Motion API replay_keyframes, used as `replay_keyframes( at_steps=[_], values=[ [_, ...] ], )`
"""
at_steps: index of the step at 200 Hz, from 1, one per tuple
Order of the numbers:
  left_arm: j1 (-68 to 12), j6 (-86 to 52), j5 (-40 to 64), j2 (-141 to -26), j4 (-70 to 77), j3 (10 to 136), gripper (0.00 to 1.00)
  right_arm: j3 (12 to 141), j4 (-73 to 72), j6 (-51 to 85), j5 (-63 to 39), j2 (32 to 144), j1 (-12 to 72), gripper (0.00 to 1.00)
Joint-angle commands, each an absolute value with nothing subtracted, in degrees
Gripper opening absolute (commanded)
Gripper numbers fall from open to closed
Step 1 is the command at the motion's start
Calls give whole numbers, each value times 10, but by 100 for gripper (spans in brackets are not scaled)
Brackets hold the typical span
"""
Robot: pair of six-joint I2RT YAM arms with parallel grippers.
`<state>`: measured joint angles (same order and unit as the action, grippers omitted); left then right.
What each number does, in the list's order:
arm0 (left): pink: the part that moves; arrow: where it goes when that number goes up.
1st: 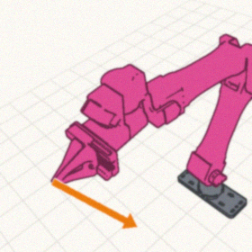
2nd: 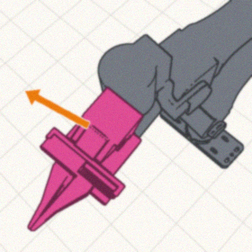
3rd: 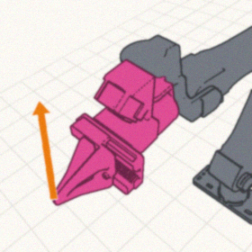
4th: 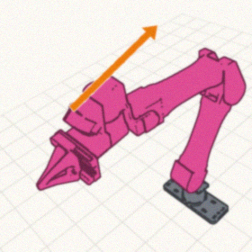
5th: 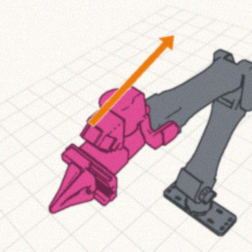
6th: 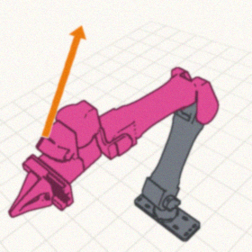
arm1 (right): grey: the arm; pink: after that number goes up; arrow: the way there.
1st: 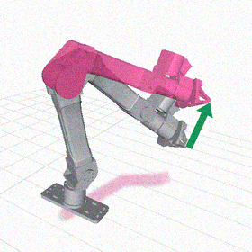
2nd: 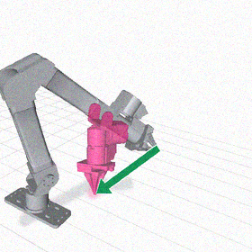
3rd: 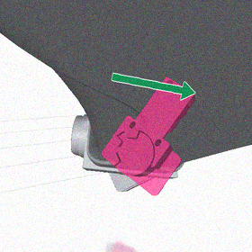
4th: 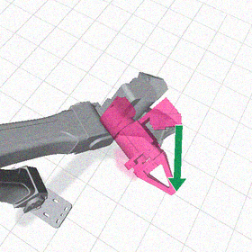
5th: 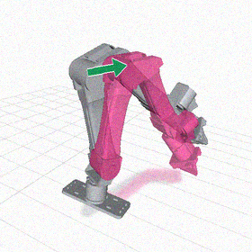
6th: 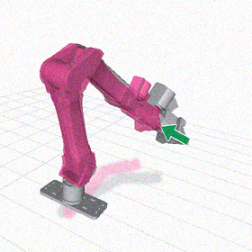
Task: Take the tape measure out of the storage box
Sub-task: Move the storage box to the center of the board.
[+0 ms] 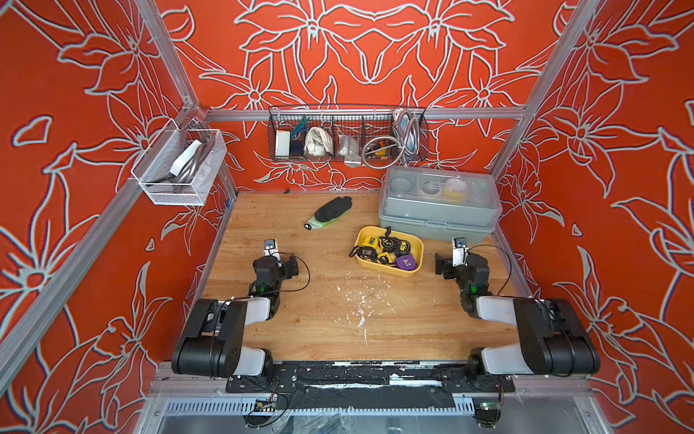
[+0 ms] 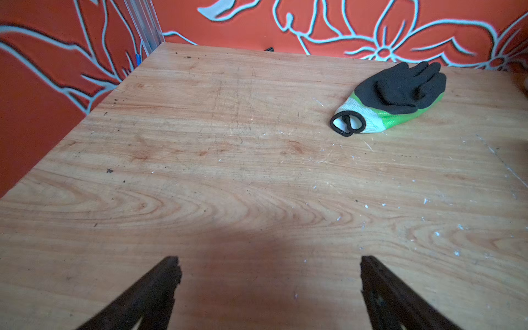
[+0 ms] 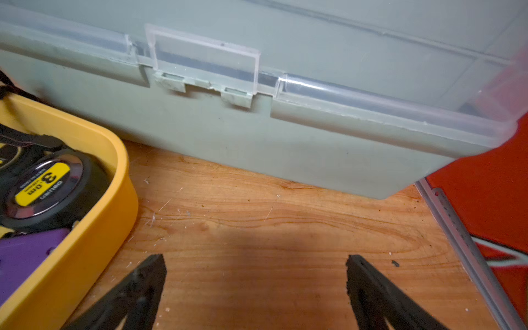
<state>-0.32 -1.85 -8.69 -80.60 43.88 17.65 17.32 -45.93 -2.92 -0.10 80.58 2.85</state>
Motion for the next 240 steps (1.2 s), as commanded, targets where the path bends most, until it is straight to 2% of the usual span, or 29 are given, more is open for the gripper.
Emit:
replay_keyframes(
  at_steps=[1, 188, 201, 217, 236, 240],
  values=[
    [-3, -12, -85, -807, 453, 172, 100, 174, -471, -33, -5, 806, 24, 100],
    [2, -16, -77, -805, 446, 177, 100, 185, -452, -18, -44, 806, -2, 100],
    [2, -25, -102, -781, 391, 202, 100, 196, -437, -7, -21, 799, -1, 100],
    [3, -35, -131, -741, 241, 275, 100, 240, -324, 6, 13, 758, -2, 100],
    [3, -45, -113, -719, 77, 372, 100, 291, -219, 17, 5, 720, 0, 100],
    [3, -47, -102, -719, 34, 394, 100, 316, -161, 42, 9, 711, 0, 100]
  ],
)
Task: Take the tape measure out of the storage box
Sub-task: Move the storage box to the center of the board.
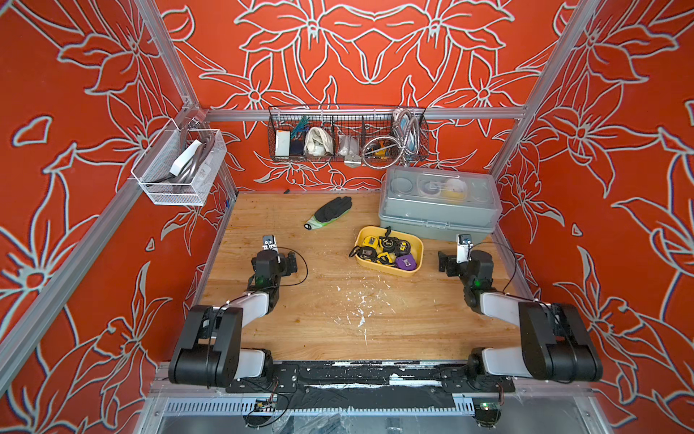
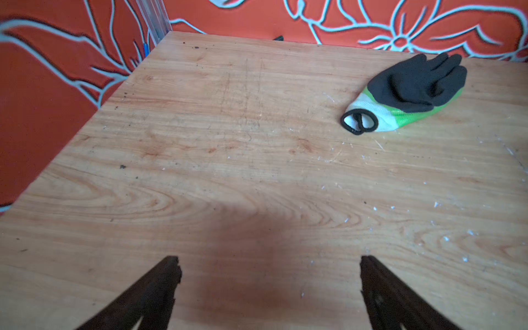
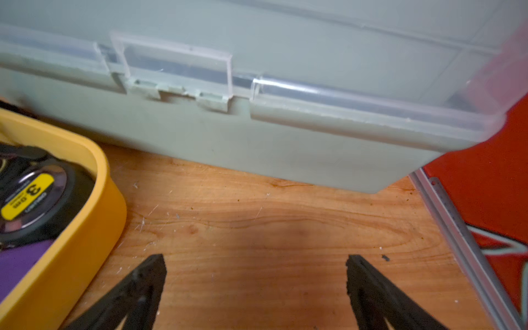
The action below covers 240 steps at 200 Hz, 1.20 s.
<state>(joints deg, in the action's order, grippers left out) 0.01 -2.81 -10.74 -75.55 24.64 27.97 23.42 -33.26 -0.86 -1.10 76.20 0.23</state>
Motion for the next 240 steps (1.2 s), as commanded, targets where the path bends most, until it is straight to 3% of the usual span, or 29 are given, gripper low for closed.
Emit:
replay_keyframes(
  at_steps=[1, 23, 53, 103, 173, 212, 240],
  values=[
    [2, -46, -96, -720, 23, 402, 100, 322, -155, 50, 9, 710, -1, 100],
    [0, -88, -24, -732, -149, 513, 100, 431, 21, 115, -86, 725, 3, 91],
    [-33, -132, 4, -733, -283, 593, 100, 550, 203, 129, -136, 799, 28, 83],
    [-126, -141, -23, -692, -371, 586, 100, 600, 258, 155, -157, 861, 87, 70],
    [-154, -151, -14, -613, -398, 540, 100, 644, 303, 174, -107, 954, 128, 56],
    [-163, -152, -13, -628, -409, 554, 100, 648, 290, 180, -109, 974, 134, 38],
    [-174, -153, -13, -646, -413, 569, 100, 667, 309, 168, -119, 990, 142, 16]
  ],
)
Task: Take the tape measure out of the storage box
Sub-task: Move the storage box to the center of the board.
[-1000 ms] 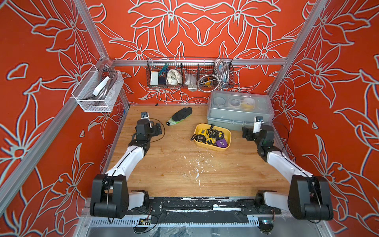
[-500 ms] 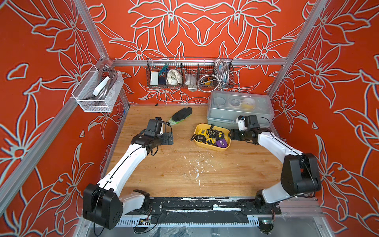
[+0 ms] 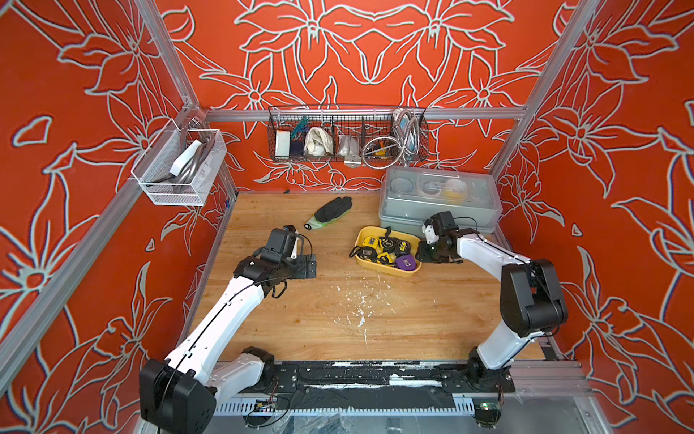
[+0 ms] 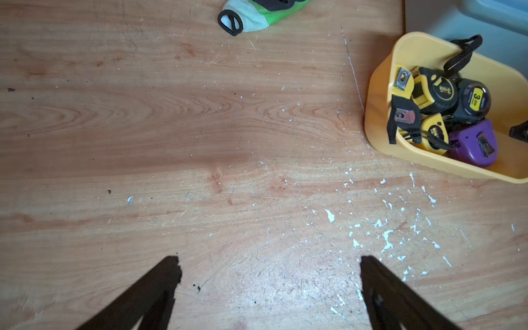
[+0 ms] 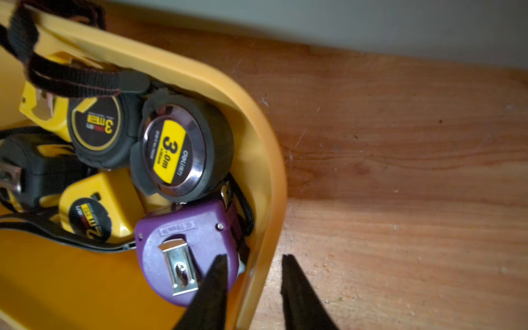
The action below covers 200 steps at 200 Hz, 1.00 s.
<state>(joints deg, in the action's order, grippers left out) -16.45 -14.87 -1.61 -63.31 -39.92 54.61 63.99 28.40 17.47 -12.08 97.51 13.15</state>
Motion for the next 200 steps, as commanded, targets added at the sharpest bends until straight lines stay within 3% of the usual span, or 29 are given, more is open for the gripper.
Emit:
replay_keyframes(
  at_steps=[1, 38, 101, 109, 121, 137, 152, 171, 200],
  values=[
    [-174, -153, -13, -647, -413, 570, 100, 667, 309, 168, -119, 990, 143, 15],
    [-184, -148, -15, -668, -420, 599, 100, 657, 336, 146, -133, 973, 172, 3],
    [-227, -177, -1, -761, -429, 631, 100, 589, 343, 205, -120, 905, 220, 7],
    [-239, -182, -3, -772, -428, 631, 100, 581, 337, 215, -109, 895, 224, 13],
    [-251, -190, -7, -789, -426, 632, 100, 576, 333, 218, -78, 876, 227, 31],
    [-263, -202, -5, -807, -425, 634, 100, 576, 331, 196, -39, 839, 226, 39],
    [-271, -211, -4, -818, -424, 640, 100, 598, 352, 165, 0, 813, 227, 58],
    [-280, -216, -8, -827, -423, 647, 100, 626, 374, 131, 11, 799, 227, 63],
    [-283, -226, -13, -831, -423, 648, 100, 641, 367, 92, -52, 808, 250, 66]
  ],
)
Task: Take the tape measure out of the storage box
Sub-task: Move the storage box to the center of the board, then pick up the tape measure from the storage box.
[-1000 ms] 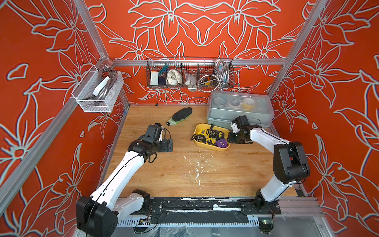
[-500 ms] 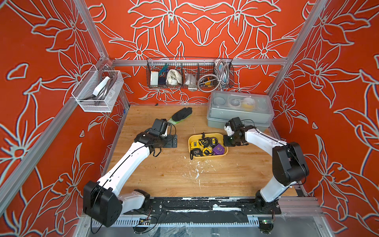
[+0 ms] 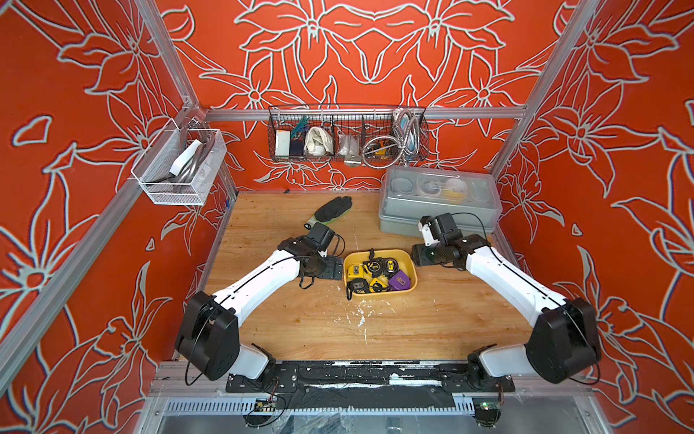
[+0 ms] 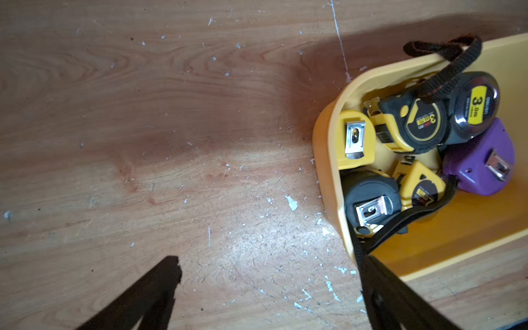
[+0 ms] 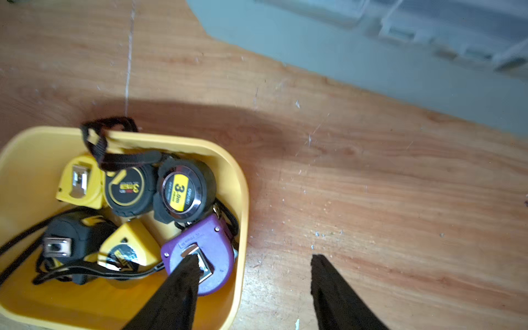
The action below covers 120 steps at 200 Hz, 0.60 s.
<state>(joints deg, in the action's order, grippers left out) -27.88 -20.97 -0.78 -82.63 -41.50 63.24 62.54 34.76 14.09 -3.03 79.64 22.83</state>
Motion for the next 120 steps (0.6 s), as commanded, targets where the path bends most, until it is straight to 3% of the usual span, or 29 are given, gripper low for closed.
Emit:
replay_keyframes(
  at_steps=[1, 47, 120],
  values=[
    [-283, -226, -13, -831, -423, 648, 100, 642, 368, 91, -52, 810, 252, 67],
    [-285, -236, -16, -835, -451, 663, 100, 644, 359, 48, -49, 860, 310, 68],
    [-286, -258, -17, -790, -431, 602, 100, 688, 366, 26, -7, 980, 324, 68]
  ],
)
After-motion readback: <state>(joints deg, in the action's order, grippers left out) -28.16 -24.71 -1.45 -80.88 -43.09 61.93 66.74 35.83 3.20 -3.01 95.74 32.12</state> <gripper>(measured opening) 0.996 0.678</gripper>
